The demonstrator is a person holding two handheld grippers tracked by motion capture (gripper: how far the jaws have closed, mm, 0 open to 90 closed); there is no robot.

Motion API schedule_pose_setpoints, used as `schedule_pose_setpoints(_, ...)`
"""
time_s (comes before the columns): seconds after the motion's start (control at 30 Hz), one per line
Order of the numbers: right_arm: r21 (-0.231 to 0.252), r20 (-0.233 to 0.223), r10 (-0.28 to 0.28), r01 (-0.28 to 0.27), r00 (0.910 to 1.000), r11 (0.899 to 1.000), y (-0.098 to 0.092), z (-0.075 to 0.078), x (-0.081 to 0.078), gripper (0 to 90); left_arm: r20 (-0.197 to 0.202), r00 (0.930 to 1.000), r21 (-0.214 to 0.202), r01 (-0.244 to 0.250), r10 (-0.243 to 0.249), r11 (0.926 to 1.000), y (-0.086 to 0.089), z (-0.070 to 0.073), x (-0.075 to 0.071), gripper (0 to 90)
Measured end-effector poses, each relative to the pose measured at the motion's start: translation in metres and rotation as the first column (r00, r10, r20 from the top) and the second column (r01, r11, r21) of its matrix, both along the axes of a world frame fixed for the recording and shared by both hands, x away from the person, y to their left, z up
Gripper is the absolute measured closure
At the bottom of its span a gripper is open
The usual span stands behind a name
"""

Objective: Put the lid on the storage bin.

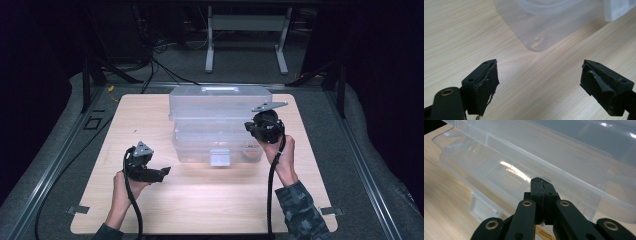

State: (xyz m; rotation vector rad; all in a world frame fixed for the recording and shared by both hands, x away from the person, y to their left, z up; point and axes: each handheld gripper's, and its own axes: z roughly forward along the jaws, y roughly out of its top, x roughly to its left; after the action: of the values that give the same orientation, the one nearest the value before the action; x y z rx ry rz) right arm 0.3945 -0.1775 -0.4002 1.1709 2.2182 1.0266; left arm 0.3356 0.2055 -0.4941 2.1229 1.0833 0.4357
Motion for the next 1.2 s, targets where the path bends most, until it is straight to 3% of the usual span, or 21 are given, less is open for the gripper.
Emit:
schedule_pose_setpoints(0.7,0.024,0.007,-0.014,0.014,0.9999,1.000,-0.010,-0.010,-0.016,89.1,-0.015,0.9999,-0.012,-0.008,0.008,0.9999,0.002,-0.008,0.004,11.7)
schedule_pose_setpoints(1.2,0.022,-0.036,-0.013,0.014,0.9993,1.000,-0.013,-0.027,-0.023,88.1,-0.039,0.9993,-0.006,-0.003,0.003,1.0000,0.001,-0.015,0.006,11.0)
